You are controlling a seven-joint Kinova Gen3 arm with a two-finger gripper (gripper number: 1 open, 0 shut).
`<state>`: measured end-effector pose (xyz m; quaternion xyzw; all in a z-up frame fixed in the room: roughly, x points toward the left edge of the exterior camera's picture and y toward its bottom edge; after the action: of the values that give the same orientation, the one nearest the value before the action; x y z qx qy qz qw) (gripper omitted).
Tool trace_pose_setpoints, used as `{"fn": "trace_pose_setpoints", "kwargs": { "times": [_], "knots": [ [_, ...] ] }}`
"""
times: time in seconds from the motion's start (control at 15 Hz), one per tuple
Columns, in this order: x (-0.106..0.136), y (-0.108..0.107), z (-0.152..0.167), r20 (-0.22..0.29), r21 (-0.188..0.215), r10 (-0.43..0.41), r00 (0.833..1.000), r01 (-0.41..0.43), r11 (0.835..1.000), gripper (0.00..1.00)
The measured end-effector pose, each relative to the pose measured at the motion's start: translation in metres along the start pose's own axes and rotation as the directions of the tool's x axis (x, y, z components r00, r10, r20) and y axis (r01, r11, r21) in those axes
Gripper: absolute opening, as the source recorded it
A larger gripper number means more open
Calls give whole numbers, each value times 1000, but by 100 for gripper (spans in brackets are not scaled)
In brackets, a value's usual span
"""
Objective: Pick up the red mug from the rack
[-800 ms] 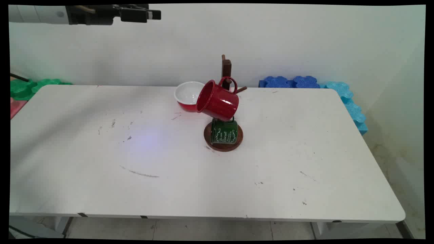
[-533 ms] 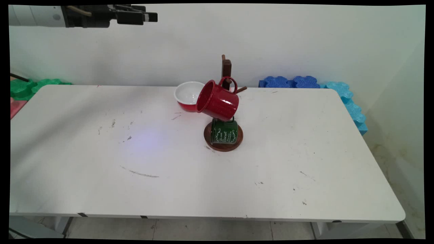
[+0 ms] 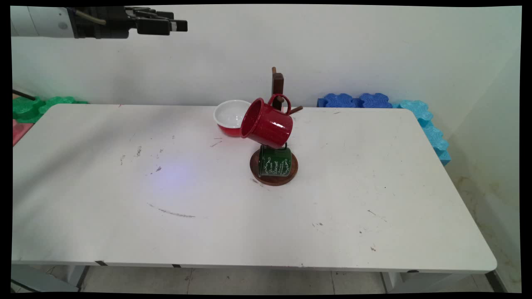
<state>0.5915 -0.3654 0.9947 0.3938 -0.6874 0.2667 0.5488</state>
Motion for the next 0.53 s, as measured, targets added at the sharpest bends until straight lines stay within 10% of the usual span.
{"fn": "trace_pose_setpoints", "kwargs": {
  "times": [0.53],
  "knots": [
    [-1,-1,-6,14,-13,4,1000,-4,1000,100]
  ]
}}
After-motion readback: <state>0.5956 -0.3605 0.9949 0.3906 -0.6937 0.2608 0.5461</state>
